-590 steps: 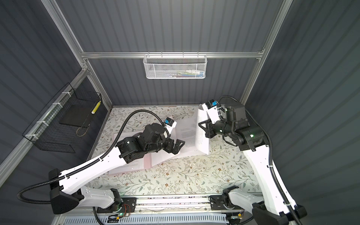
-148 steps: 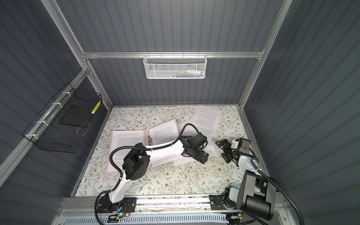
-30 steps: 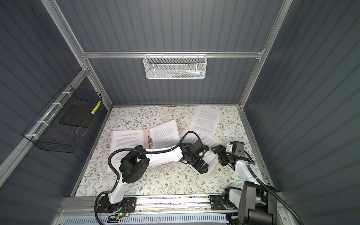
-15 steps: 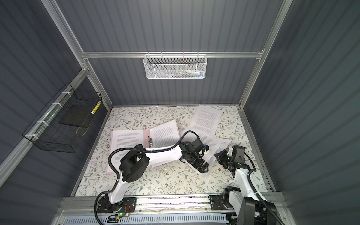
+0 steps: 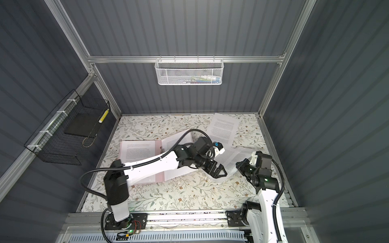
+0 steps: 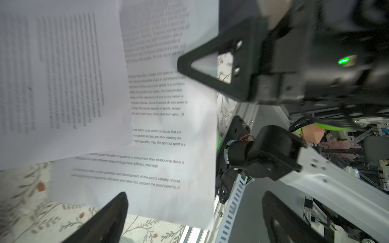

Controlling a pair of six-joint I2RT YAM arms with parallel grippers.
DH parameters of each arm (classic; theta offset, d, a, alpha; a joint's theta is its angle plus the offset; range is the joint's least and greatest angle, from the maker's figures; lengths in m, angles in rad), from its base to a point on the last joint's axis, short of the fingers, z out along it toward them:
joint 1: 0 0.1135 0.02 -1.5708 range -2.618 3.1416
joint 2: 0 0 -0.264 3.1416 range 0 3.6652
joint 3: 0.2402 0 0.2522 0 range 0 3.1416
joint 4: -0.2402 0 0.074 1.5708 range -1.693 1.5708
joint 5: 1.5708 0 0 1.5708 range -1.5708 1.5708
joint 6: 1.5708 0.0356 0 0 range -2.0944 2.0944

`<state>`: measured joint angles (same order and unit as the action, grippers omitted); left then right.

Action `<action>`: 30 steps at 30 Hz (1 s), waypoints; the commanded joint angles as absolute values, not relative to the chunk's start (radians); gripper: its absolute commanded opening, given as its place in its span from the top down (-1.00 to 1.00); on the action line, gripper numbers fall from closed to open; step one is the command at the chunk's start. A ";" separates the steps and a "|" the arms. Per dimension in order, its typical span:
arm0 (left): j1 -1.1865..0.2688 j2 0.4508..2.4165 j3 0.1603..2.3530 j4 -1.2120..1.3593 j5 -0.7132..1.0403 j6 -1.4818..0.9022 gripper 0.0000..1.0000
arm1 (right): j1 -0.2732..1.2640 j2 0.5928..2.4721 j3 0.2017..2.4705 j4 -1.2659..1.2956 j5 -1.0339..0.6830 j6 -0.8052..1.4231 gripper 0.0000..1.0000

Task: Put the files into the folder

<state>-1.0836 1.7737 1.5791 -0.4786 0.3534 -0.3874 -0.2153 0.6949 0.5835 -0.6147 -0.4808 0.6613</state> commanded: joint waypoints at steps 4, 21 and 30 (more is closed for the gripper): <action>-1.072 1.499 1.355 -0.469 -0.059 -0.249 -1.00 | -0.209 0.676 0.779 -0.840 -0.448 0.518 1.00; -1.071 1.082 1.066 -0.522 -0.436 -0.097 -0.99 | 0.133 0.988 1.214 -0.860 -0.349 0.489 1.00; -1.071 0.953 1.007 -0.587 -0.558 -0.098 -0.99 | 0.466 1.304 1.520 -0.697 -0.567 0.577 1.00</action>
